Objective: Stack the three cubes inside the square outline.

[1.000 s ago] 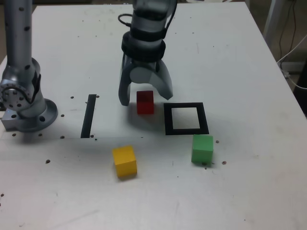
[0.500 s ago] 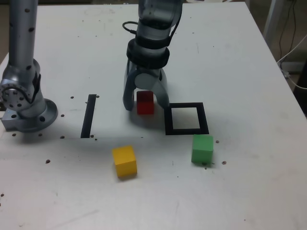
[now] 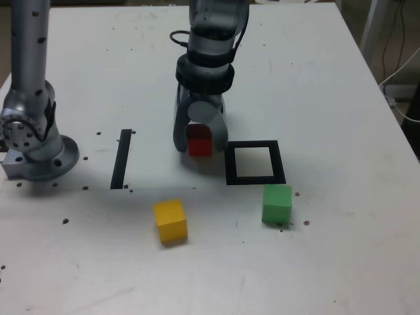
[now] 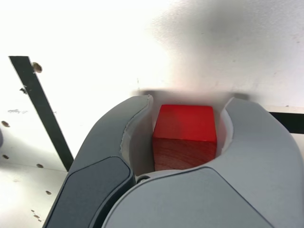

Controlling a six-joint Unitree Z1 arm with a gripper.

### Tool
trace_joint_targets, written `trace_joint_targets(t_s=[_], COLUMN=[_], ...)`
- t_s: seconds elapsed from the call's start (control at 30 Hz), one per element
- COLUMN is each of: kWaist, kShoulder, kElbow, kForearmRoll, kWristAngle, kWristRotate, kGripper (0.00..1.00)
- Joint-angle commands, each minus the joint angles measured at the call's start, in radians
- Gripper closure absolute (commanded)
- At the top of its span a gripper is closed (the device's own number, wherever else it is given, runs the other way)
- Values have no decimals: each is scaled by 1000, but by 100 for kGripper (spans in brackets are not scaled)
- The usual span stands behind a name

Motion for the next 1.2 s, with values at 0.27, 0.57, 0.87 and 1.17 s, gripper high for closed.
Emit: trace_joint_targets(t_s=[0.27, 0.57, 0.87, 1.17], kWaist=[-23, -77, -100, -106], kShoulder=[-36, -19, 84, 147], kElbow=[-99, -200, -291, -366], kForearmRoll=[71, 64, 83, 131], kWristAngle=[-3, -37, -33, -16], kWristRotate=[2, -36, -47, -57], kGripper=[88, 88, 88, 88])
